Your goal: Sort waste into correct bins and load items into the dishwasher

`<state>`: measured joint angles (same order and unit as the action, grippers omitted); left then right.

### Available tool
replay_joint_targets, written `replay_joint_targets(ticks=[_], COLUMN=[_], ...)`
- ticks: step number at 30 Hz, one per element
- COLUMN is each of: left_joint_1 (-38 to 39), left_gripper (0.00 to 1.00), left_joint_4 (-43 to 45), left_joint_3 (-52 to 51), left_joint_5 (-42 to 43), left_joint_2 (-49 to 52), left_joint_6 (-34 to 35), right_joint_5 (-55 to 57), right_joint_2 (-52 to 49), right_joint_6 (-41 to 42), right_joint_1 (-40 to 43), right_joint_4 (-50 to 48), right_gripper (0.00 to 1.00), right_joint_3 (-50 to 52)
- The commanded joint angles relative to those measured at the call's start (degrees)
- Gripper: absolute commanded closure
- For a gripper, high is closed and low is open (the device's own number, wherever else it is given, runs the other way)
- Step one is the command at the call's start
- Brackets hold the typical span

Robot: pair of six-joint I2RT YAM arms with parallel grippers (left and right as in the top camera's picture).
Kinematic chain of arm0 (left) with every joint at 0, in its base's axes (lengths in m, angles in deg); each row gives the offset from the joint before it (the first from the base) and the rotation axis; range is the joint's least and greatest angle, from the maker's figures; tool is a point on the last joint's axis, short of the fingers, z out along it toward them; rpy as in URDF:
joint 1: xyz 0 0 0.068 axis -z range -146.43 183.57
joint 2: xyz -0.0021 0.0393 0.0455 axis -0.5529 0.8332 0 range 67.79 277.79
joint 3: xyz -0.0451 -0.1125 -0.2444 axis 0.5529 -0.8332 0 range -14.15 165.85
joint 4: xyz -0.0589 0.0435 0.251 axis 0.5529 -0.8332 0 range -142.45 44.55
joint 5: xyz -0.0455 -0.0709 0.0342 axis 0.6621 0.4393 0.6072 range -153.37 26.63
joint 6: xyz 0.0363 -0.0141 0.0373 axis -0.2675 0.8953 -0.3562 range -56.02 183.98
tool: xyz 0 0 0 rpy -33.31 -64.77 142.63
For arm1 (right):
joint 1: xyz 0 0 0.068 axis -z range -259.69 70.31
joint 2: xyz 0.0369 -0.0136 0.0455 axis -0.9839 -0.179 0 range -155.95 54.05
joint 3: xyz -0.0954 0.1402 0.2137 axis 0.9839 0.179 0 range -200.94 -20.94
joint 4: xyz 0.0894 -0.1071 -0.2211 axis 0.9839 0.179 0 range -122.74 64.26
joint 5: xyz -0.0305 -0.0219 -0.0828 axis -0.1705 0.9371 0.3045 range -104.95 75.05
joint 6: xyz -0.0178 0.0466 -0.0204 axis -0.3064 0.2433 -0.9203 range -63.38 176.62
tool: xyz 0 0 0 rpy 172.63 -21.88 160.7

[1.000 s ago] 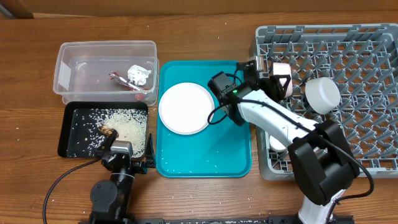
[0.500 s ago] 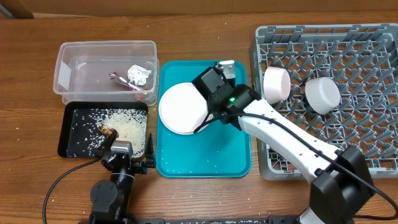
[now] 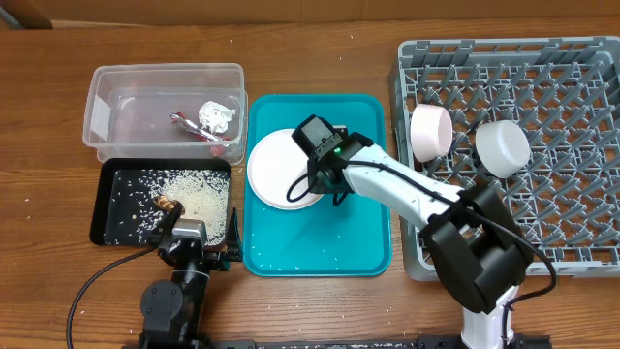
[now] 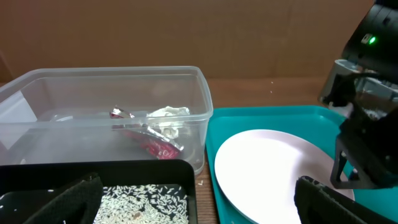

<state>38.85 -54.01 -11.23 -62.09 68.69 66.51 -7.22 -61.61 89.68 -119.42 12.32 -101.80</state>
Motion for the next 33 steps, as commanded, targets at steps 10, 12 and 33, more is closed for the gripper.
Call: replay_joint_targets(ticks=[10,12,33], left_joint_1=[0.33,0.33,0.33], left_gripper=[0.00,0.00,0.00], left_joint_4=[0.22,0.22,0.22], left_joint_3=[-0.76,-0.76,-0.76], left_joint_5=[-0.22,-0.22,-0.22], left_joint_2=[-0.59,-0.59,-0.59], left_joint_6=[-1.27,-1.27,-1.27], right_joint_5=[0.70,3.41,68.17], right_joint_2=[5.79,11.39,39.26], right_joint_6=[4.50,1.31,0.09], right_joint_1=[2.62,3.82,24.96], right_joint_4=[2.10,2.23,14.19], right_gripper=[0.96,0.96,0.96], right_joint_3=[0.22,0.22,0.22])
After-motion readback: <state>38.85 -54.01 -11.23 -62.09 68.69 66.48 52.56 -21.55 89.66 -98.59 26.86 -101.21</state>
